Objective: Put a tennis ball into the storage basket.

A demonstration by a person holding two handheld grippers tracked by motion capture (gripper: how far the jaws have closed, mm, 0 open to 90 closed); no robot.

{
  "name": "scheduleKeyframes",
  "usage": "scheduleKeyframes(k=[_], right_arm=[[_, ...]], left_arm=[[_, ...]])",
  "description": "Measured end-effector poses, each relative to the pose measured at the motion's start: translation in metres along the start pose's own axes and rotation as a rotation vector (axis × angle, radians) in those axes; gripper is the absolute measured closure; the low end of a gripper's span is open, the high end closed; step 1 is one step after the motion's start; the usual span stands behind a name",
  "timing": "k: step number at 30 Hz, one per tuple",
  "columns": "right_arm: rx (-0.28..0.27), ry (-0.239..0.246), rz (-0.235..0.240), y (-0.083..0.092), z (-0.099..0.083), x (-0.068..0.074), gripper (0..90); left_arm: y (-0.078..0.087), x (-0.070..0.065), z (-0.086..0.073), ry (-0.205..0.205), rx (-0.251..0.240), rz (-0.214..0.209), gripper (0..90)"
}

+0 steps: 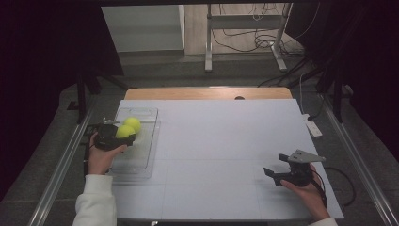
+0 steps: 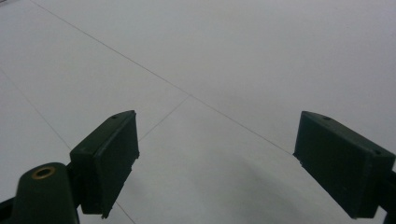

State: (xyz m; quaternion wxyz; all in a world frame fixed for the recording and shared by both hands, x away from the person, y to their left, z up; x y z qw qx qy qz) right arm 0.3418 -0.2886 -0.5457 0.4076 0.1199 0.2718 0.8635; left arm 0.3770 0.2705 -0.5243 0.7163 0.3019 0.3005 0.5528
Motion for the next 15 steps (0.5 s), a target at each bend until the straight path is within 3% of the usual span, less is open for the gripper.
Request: scheduleKeyframes(k=[7,15], right_arm=[[0.002,0.002,-0.002,0.0000,-0.0002,-0.0002,14.1],[0.003,0.002,-0.001,-0.0001,-0.0002,-0.0003,14.1]], left_arm=[[-0.0050,0.0023,-0.0046,-0.014,0.054,0.032,25.6],[-0.0083,0.0018,-0.0077,-0.013,0.094,0.021,25.5]])
Point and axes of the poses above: each handheld gripper's, and its own axes: y roughly backward along the jaws, z roughly out of its top, x roughly to its left, the point moved 6 cm from there along -y, roughly forward along the jaws, and after that the axes turned 4 degrees about -z, right-handed, at the moved point
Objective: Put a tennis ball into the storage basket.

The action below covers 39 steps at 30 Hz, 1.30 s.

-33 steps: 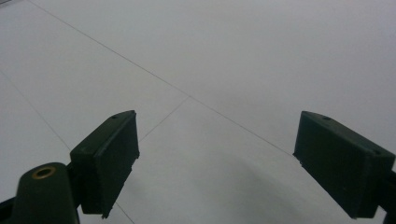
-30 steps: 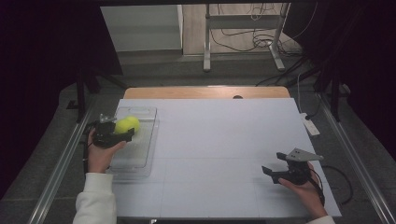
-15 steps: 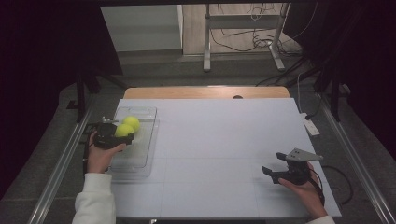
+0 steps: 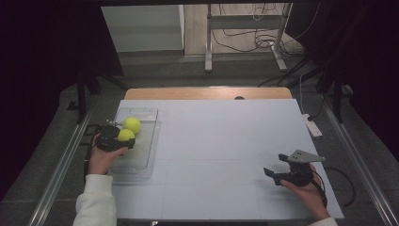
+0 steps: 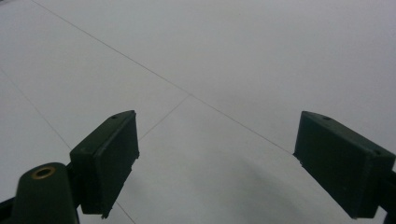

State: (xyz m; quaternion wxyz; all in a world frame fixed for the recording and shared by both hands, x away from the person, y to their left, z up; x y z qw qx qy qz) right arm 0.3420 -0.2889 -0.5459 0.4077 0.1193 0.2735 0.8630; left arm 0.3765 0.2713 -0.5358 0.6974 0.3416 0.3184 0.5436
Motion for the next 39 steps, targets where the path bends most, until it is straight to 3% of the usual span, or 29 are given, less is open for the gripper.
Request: scheduleKeyframes(k=[14,18,27,34,39], right_arm=[[0.001,0.000,0.001,0.000,0.000,0.000,13.9],[0.003,0.006,0.007,-0.001,0.000,0.002,13.8],[0.002,0.003,0.006,-0.001,0.000,0.002,13.9],[0.005,0.003,0.006,-0.001,0.000,0.001,13.9],[0.003,0.003,0.006,-0.001,0.000,0.002,13.9]], left_arm=[[0.000,0.001,-0.001,-0.005,0.013,0.010,24.4],[0.007,-0.001,0.003,-0.020,-0.028,0.004,18.0],[0.011,-0.005,0.007,-0.022,-0.063,-0.012,16.9],[0.016,-0.005,0.012,-0.005,-0.131,-0.045,17.0],[0.021,-0.010,0.015,0.004,-0.193,-0.106,17.1]])
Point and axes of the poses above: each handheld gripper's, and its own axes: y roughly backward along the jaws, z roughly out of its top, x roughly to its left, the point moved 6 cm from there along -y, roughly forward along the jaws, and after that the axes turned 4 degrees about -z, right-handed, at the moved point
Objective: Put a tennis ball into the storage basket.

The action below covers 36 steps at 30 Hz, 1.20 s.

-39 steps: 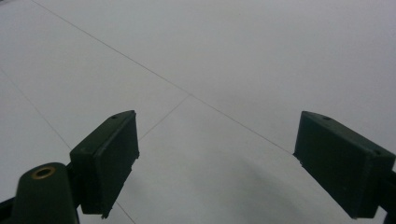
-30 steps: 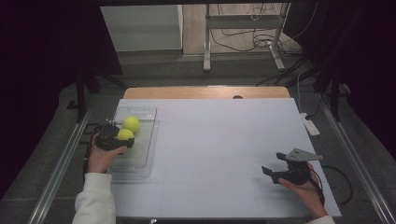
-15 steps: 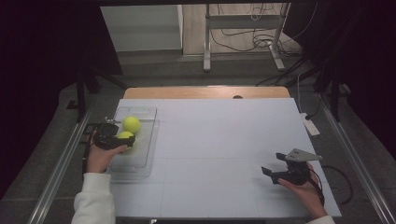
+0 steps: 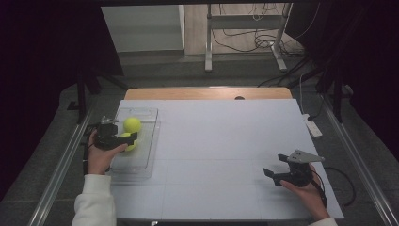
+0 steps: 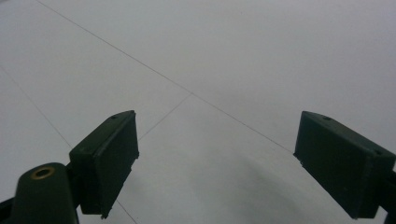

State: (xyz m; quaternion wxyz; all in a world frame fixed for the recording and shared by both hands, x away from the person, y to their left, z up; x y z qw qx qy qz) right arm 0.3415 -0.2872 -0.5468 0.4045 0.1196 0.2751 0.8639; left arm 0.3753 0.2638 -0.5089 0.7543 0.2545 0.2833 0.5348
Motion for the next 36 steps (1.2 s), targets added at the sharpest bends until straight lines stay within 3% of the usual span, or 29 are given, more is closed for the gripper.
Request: scheduleKeyframes(k=[11,14,18,23,27,36], right_arm=[[-0.002,-0.005,-0.005,0.000,0.001,-0.001,13.9],[0.000,-0.007,-0.008,0.000,0.000,-0.001,13.9],[-0.003,-0.017,-0.004,0.000,-0.001,-0.002,13.9],[-0.008,-0.028,0.002,0.001,-0.002,-0.003,13.9],[-0.016,-0.027,0.010,0.003,-0.002,-0.003,13.9],[-0.014,-0.020,0.010,0.005,-0.003,-0.002,14.0]], left_arm=[[0.009,-0.012,0.004,-0.017,-0.077,-0.081,17.1],[0.010,-0.016,0.005,-0.044,-0.096,-0.095,16.8],[0.011,-0.020,0.007,-0.034,-0.126,-0.140,16.2],[0.012,-0.025,0.005,-0.046,-0.133,-0.161,14.9],[0.014,-0.029,0.002,-0.033,-0.150,-0.177,12.9],[0.020,-0.039,-0.012,-0.063,-0.162,-0.235,12.1]])
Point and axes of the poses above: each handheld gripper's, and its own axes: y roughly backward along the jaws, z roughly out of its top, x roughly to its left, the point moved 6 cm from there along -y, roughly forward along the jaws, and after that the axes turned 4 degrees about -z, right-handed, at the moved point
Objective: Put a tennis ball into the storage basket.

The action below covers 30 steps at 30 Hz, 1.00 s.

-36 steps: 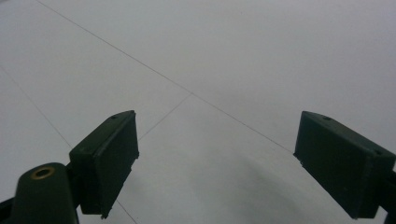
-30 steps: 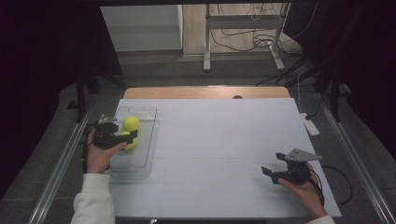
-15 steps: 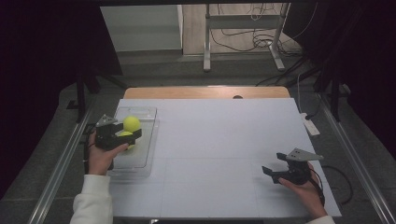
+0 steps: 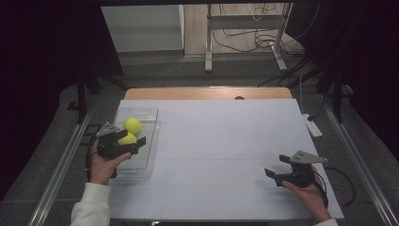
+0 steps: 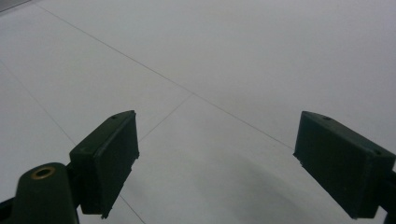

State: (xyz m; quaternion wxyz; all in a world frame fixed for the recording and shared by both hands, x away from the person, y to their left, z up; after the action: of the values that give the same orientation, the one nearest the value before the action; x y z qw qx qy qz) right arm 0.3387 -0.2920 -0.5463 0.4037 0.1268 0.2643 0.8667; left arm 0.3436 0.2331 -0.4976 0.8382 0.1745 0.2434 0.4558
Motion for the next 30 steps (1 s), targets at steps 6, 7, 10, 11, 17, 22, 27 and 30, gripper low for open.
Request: scheduleKeyframes(k=[6,7,10,11,17,22,27,30], right_arm=[[-0.013,-0.006,-0.008,0.003,0.002,0.001,14.0],[-0.015,-0.004,-0.009,0.003,0.002,0.002,14.0],[-0.019,-0.003,-0.013,0.005,0.003,0.003,14.0],[-0.023,-0.001,-0.016,0.007,0.004,0.005,14.0],[-0.034,0.003,-0.019,0.011,0.006,0.009,14.0],[-0.040,-0.004,-0.015,0.011,0.006,0.007,14.0],[-0.053,-0.016,-0.004,0.012,0.007,0.007,14.1],[-0.076,-0.029,0.011,0.014,0.010,0.009,14.1]], left_arm=[[0.002,-0.013,-0.011,-0.031,0.008,-0.021,12.1],[0.001,-0.015,-0.012,-0.034,0.010,-0.027,12.1],[0.001,-0.022,-0.016,-0.056,0.018,-0.034,12.0],[0.001,-0.024,-0.018,-0.060,0.020,-0.039,12.0],[0.000,-0.037,-0.030,-0.103,0.036,-0.059,11.9],[0.001,-0.035,-0.038,-0.098,0.042,-0.049,12.0],[0.001,-0.035,-0.045,-0.096,0.045,-0.043,12.0],[0.001,-0.035,-0.046,-0.096,0.045,-0.040,12.0]])
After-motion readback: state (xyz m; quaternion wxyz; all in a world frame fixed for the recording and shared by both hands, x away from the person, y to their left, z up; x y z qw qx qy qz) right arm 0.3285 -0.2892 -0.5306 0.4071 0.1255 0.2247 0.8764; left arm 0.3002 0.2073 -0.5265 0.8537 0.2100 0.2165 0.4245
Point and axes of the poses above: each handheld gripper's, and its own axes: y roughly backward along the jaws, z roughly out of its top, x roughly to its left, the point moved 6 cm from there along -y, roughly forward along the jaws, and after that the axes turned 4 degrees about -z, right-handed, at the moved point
